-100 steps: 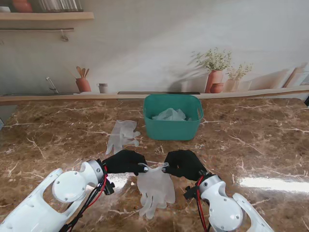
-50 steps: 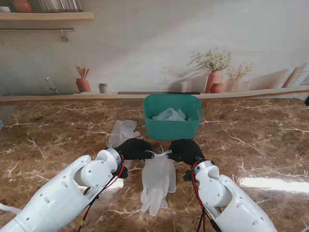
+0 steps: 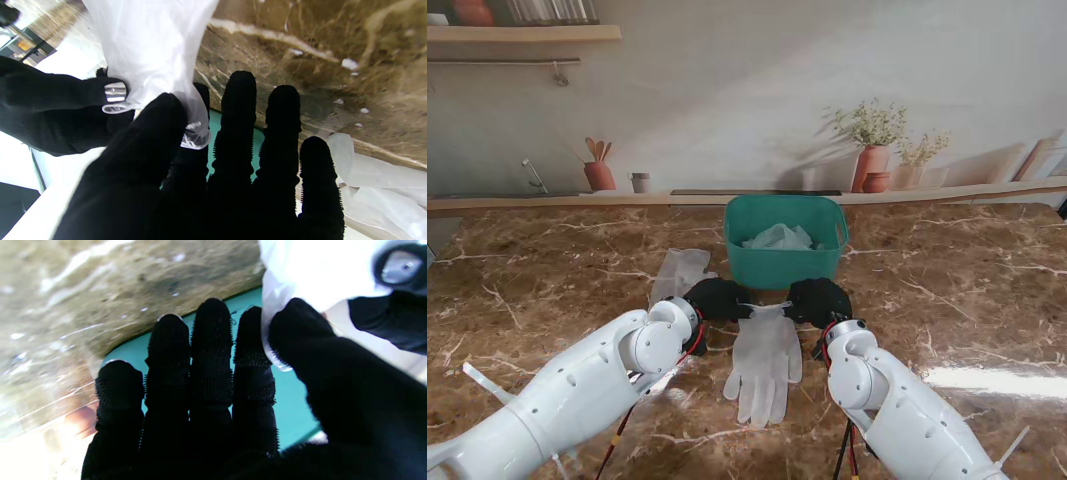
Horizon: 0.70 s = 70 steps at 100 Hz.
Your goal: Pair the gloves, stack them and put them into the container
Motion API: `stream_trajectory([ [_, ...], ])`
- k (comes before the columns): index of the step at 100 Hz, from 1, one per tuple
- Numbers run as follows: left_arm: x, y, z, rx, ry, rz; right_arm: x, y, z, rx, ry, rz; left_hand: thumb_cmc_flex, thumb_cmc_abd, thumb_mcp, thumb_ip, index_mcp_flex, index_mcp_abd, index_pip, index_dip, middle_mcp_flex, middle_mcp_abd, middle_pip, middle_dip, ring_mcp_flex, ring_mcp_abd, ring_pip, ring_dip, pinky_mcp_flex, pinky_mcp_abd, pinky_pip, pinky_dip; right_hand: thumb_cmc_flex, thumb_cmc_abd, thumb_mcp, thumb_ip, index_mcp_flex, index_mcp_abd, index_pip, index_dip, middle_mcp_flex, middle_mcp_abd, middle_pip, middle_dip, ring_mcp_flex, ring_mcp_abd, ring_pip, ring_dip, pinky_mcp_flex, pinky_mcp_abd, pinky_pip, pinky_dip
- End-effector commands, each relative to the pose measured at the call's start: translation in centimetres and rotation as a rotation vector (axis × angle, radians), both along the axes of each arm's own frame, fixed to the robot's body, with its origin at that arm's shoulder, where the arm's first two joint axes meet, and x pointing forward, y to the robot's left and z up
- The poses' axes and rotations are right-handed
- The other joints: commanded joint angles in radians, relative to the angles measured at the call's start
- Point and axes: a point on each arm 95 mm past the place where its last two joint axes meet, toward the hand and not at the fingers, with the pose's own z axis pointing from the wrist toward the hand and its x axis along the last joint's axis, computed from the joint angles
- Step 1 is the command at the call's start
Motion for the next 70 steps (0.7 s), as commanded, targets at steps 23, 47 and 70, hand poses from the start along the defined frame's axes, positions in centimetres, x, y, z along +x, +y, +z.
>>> stream_trajectory([
  [23,0.4,-0.7,-0.4,0.032,-0.033,0.016,0.0,-0.8,-1.0,-0.078,0.012,-0.021,-0.032,-0.040,0.097,0.003,-0.048,-0.065,0.021,-0.114,-0.030,-0.022,0.007,0.005,-0.040,-0.015,-0.004,-0.012,-0.024,-0.009,0.013,-0.018,-0.031,0.018,-0.044,-0.012,-0.058,-0.026,-0.038,-0.069,-0.031,-0.013,0.005,-0.015,-0.046,-0.035,-0.009,-0.001,-0.018,-0.025,-0.006,-0.028],
  [47,0.0,0.5,0.4,0.068,-0.065,0.034,-0.9,-1.5,-0.9,-0.112,0.019,-0.035,-0.208,-0.019,0.304,0.065,-0.219,0.072,-0.419,-0.258,-0.435,-0.027,-0.095,-0.071,-0.281,-0.057,-0.239,-0.194,-0.100,-0.084,-0.159,-0.178,-0.198,0.098,-0.136,0.145,-0.249,0.078,-0.600,0.111,-0.332,-0.029,-0.153,-0.206,-0.187,-0.036,-0.313,-0.169,-0.162,-0.019,-0.278,-0.147],
  [70,-0.1,3.5,2.1,0.059,-0.105,0.102,-2.5,-2.8,0.7,-0.116,-0.025,-0.069,-0.222,-0.018,0.274,0.065,-0.253,0.070,-0.482,-0.280,-0.577,-0.036,-0.111,-0.088,-0.366,-0.086,-0.304,-0.258,-0.129,-0.132,-0.231,-0.260,-0.217,0.138,-0.218,0.156,-0.325,0.086,-0.639,0.086,-0.431,-0.027,-0.213,-0.311,-0.238,-0.029,-0.480,-0.263,-0.204,-0.017,-0.421,-0.214],
])
